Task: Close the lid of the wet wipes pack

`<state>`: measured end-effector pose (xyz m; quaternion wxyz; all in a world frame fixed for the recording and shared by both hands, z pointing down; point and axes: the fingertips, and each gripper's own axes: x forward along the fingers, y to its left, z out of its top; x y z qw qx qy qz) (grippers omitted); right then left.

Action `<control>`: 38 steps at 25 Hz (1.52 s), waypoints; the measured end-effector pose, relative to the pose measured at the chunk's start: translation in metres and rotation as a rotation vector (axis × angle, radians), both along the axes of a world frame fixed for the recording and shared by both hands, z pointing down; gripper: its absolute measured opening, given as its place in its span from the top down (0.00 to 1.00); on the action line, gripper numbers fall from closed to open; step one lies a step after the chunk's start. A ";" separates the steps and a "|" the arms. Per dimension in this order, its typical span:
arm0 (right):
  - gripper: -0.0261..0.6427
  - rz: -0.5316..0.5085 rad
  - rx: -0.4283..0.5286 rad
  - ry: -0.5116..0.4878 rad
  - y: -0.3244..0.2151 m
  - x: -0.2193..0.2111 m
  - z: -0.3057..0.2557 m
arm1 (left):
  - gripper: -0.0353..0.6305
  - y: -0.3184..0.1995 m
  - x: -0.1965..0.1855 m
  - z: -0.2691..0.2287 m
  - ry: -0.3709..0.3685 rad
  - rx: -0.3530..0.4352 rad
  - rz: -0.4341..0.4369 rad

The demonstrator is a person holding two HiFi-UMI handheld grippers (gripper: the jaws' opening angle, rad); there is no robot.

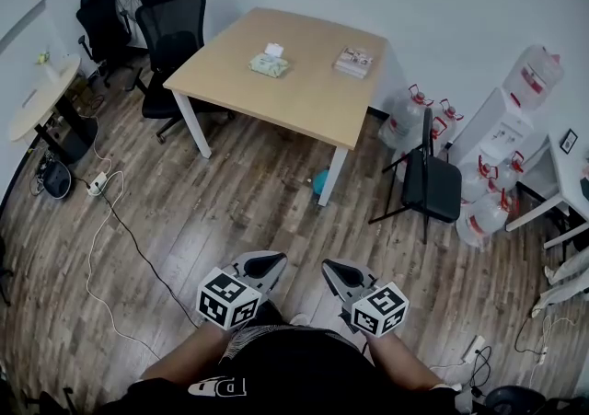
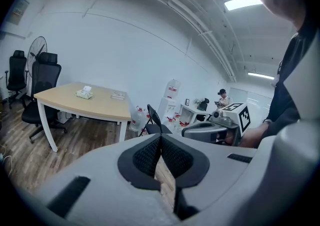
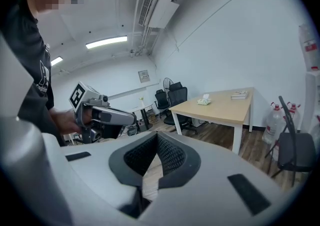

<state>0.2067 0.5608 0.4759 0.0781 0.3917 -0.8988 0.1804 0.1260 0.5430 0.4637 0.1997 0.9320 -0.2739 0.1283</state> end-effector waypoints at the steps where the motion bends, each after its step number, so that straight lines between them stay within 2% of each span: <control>1: 0.95 0.001 -0.002 -0.004 0.001 0.002 0.000 | 0.92 0.001 0.001 0.000 0.000 -0.001 -0.002; 10: 0.95 -0.029 -0.047 -0.051 0.006 0.000 0.009 | 0.92 0.004 0.000 0.007 -0.011 -0.019 -0.028; 17: 0.95 -0.043 -0.059 -0.053 -0.020 -0.007 0.009 | 0.92 -0.021 -0.007 0.015 -0.013 -0.036 -0.042; 28: 0.95 -0.061 -0.080 -0.014 -0.117 -0.030 0.007 | 0.92 -0.125 -0.027 0.006 0.000 -0.019 -0.038; 38: 0.95 -0.001 -0.079 0.020 -0.227 -0.052 -0.004 | 0.92 -0.239 -0.044 -0.008 0.007 0.010 0.052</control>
